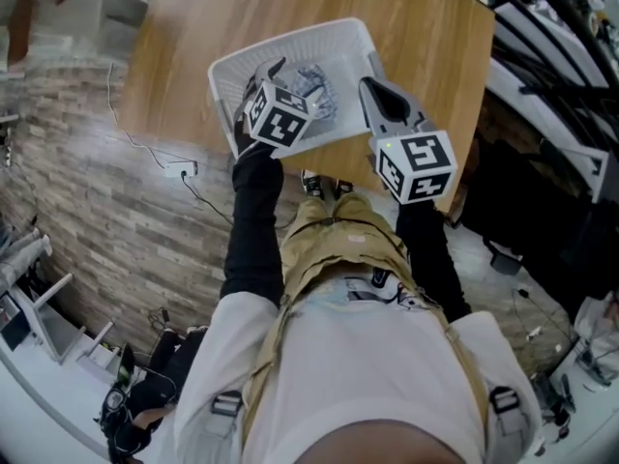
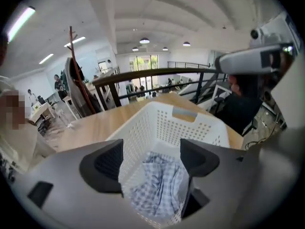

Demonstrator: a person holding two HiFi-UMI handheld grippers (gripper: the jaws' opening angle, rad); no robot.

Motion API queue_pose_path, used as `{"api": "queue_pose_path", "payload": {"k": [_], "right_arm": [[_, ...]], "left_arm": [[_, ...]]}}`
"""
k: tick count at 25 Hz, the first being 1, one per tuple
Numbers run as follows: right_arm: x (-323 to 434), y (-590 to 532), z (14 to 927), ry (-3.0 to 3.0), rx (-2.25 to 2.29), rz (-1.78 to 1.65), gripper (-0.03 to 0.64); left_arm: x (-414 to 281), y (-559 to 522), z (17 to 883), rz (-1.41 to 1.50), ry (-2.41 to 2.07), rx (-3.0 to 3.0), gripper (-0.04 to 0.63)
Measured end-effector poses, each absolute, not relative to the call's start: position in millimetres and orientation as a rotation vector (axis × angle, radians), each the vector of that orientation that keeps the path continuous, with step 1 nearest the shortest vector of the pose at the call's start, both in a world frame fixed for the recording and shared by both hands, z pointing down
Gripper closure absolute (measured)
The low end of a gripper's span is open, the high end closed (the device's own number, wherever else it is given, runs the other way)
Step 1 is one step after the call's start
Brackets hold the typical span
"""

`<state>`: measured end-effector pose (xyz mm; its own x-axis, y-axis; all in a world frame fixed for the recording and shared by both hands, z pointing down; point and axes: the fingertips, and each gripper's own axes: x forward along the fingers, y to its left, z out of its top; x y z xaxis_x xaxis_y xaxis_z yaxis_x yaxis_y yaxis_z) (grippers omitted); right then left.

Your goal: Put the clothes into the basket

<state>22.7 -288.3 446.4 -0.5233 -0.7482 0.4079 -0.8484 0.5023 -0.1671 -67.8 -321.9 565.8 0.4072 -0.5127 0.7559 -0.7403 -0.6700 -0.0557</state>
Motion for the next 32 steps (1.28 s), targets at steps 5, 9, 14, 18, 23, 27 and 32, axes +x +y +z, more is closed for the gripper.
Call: {"api": "queue_pose_path", "payload": {"k": [5,9,14,18,23,27,32], "right_arm": [[22,-287,412,-2.521,1.384,0.418,0.595],[18,-288,381,-2.574,1.404,0.339,0.595],[13,-290,358,-2.627,1.407,0.295,0.595],[12,-294,342,-2.662,1.418,0.263,0.595],[16,-303,328,-2.683,1.437,0.232,0.595],[19,-309,317,-2.705,1.458,0.202,0.595],[24,-313,299,-2.733,1.5,0.152,0.595]], "left_arm": [[-64,-314,486,0.886,-1.24,2.503,0.221],[-69,-306,436,0.729,-1.357,2.539,0.267],[-81,-306,390,0.557,-1.524,2.554,0.318],[-93,-308,361,0.418,-1.662,2.55,0.369],[-101,-310,338,0.314,-1.8,2.526,0.451],[-110,-311,322,0.26,-1.904,2.49,0.536],[-117,-309,302,0.186,-1.987,2.454,0.594]]}}
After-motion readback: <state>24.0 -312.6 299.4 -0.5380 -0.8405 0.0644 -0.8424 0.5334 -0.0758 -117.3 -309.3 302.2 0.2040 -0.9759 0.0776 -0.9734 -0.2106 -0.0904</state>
